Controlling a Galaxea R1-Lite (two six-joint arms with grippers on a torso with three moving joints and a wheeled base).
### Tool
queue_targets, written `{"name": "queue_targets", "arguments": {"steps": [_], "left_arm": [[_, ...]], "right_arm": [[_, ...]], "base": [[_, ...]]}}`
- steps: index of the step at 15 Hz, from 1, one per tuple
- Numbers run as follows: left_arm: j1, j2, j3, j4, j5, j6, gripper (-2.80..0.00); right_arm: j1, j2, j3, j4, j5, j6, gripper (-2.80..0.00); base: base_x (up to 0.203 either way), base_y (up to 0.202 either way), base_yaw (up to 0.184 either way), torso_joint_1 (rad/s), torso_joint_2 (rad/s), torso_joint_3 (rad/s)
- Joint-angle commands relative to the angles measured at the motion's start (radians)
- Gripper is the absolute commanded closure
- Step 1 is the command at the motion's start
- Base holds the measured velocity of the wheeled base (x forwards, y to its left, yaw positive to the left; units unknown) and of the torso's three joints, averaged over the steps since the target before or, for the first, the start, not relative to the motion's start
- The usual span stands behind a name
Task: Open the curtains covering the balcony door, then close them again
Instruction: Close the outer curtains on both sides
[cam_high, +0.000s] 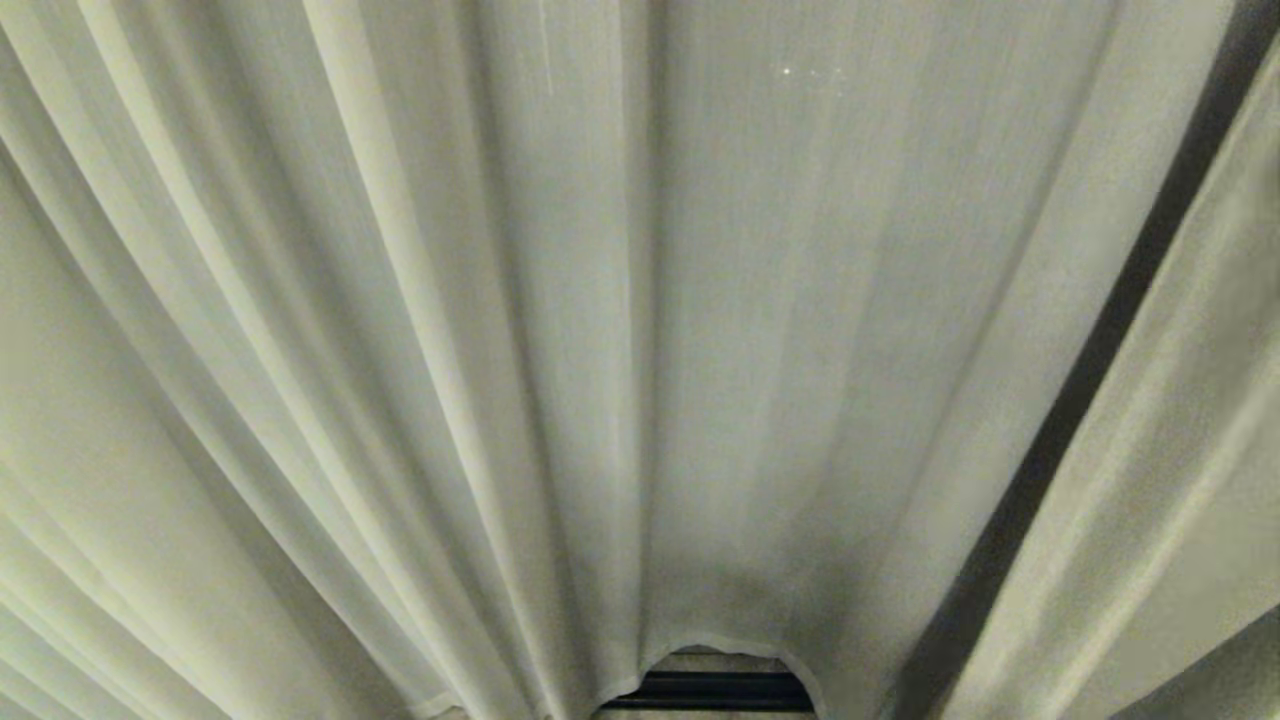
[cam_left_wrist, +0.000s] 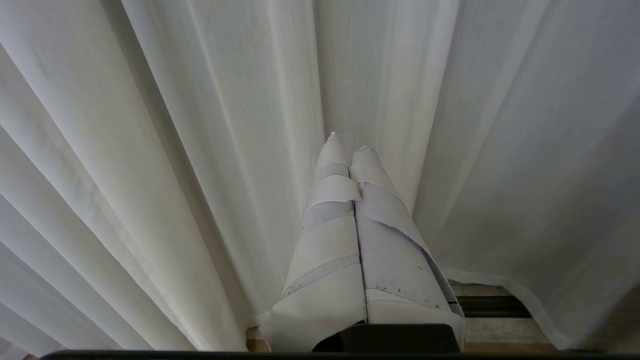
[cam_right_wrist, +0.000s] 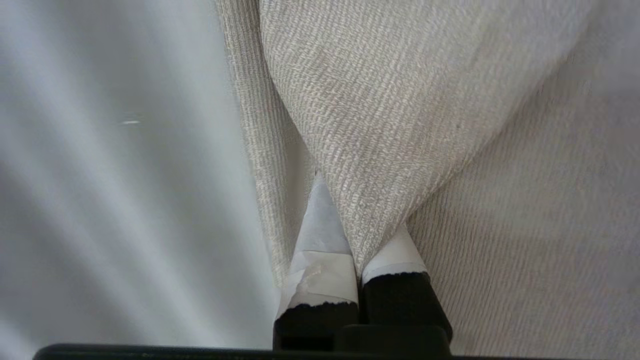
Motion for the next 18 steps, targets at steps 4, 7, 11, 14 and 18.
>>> {"name": "queue_targets", "arguments": {"steps": [4, 7, 11, 14, 18], "left_arm": [[0.000, 0.001, 0.000, 0.000, 0.000, 0.000, 0.00], [0.001, -0.001, 0.000, 0.000, -0.002, 0.000, 0.00], [0.000, 0.000, 0.000, 0.000, 0.000, 0.000, 0.00], [0.000, -0.001, 0.000, 0.000, 0.000, 0.000, 0.00], [0.000, -0.001, 0.000, 0.000, 0.000, 0.000, 0.00]], "right_arm": [[0.241, -0.050, 0.015, -0.003, -0.097, -0.032, 0.00], [0.372, -0.052, 0.037, -0.010, -0.183, -0.116, 0.00], [0.547, -0.027, 0.042, -0.010, -0.354, -0.202, 0.00], [0.642, 0.021, 0.033, -0.014, -0.455, -0.256, 0.00], [0.742, 0.100, 0.002, -0.045, -0.550, -0.291, 0.00]], "base": [[0.000, 0.000, 0.000, 0.000, 0.00, 0.000], [0.000, 0.000, 0.000, 0.000, 0.00, 0.000], [0.000, 0.000, 0.000, 0.000, 0.00, 0.000], [0.000, 0.000, 0.000, 0.000, 0.00, 0.000], [0.000, 0.000, 0.000, 0.000, 0.00, 0.000]]}}
